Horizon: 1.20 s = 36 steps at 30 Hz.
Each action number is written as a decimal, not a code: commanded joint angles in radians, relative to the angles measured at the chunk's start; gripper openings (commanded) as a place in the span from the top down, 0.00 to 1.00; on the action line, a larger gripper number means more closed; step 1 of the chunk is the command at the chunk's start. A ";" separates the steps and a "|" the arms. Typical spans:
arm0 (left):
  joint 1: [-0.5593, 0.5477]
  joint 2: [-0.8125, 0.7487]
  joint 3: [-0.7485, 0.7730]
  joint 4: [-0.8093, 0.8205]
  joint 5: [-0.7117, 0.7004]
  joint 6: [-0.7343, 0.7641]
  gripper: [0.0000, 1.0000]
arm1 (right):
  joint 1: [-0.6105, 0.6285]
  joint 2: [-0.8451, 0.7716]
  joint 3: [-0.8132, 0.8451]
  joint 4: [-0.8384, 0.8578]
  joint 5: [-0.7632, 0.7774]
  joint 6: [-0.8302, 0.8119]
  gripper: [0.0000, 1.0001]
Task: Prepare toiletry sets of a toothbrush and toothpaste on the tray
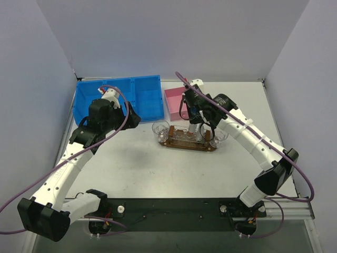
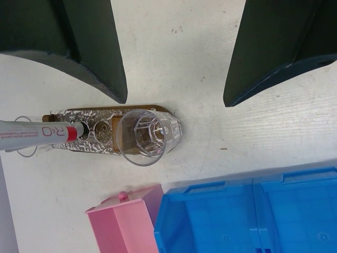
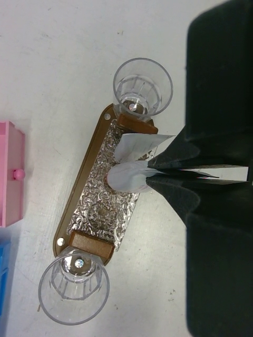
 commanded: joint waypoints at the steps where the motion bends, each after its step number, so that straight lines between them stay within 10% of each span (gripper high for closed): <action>1: 0.007 -0.013 0.032 0.030 0.014 0.010 0.16 | 0.002 -0.029 -0.030 0.037 0.032 0.008 1.00; 36: 0.007 -0.016 0.038 0.043 0.027 0.014 0.16 | 0.000 -0.004 -0.122 0.104 0.009 0.022 1.00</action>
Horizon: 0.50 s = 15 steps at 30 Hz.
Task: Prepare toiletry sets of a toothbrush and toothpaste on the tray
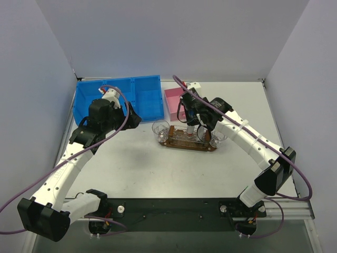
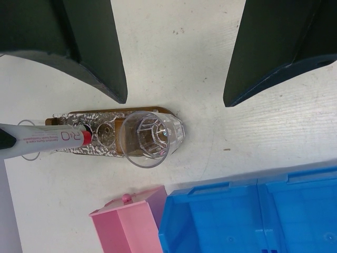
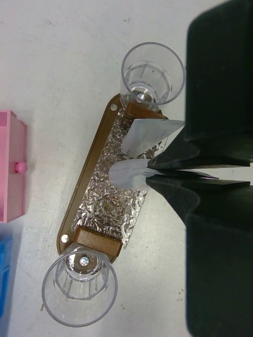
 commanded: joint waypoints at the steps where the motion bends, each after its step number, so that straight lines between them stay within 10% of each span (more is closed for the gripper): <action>1: 0.007 -0.015 0.038 0.040 0.007 0.009 0.16 | 0.001 -0.012 -0.025 -0.001 0.008 0.015 1.00; 15: 0.007 -0.004 0.036 0.048 0.015 0.006 0.16 | 0.001 -0.061 0.016 -0.056 0.006 0.043 1.00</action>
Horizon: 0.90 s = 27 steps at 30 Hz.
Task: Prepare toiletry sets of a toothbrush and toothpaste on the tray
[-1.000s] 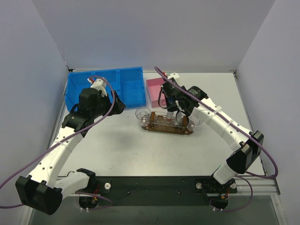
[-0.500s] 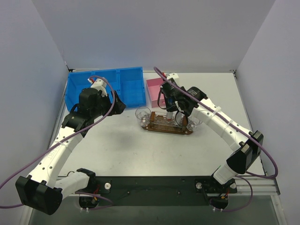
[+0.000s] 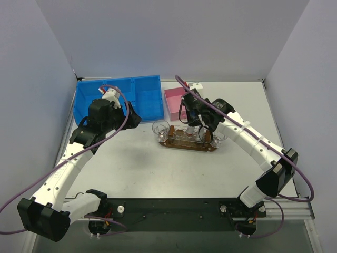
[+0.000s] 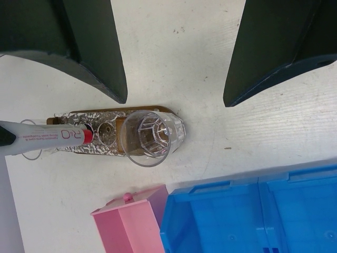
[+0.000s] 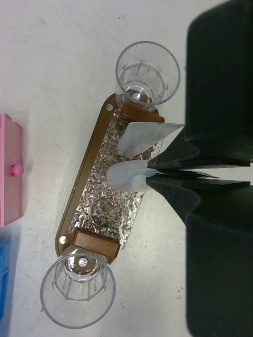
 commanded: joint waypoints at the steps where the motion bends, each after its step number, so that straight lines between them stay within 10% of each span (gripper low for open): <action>1: 0.007 -0.004 0.035 0.043 0.015 0.006 0.16 | 0.001 -0.041 0.055 -0.072 0.010 0.022 1.00; 27: 0.007 -0.004 0.029 0.046 0.015 0.003 0.16 | 0.005 0.002 0.050 -0.034 0.035 0.005 1.00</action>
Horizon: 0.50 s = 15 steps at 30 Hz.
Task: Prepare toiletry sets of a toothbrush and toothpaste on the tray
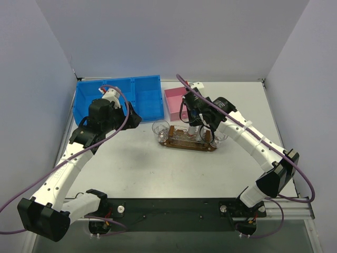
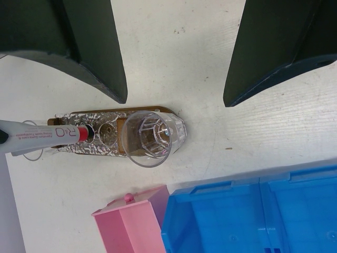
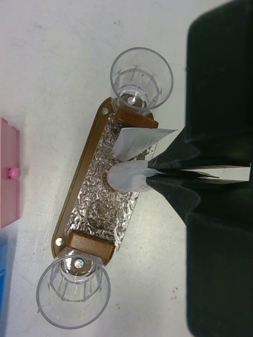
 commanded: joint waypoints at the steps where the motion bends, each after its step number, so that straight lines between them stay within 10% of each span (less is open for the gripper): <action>1: 0.008 -0.005 0.030 0.045 0.010 0.003 0.16 | 0.006 0.006 0.010 0.028 0.034 0.000 1.00; 15: 0.008 -0.006 0.029 0.046 0.010 0.005 0.16 | 0.005 0.016 -0.050 0.054 0.024 0.012 1.00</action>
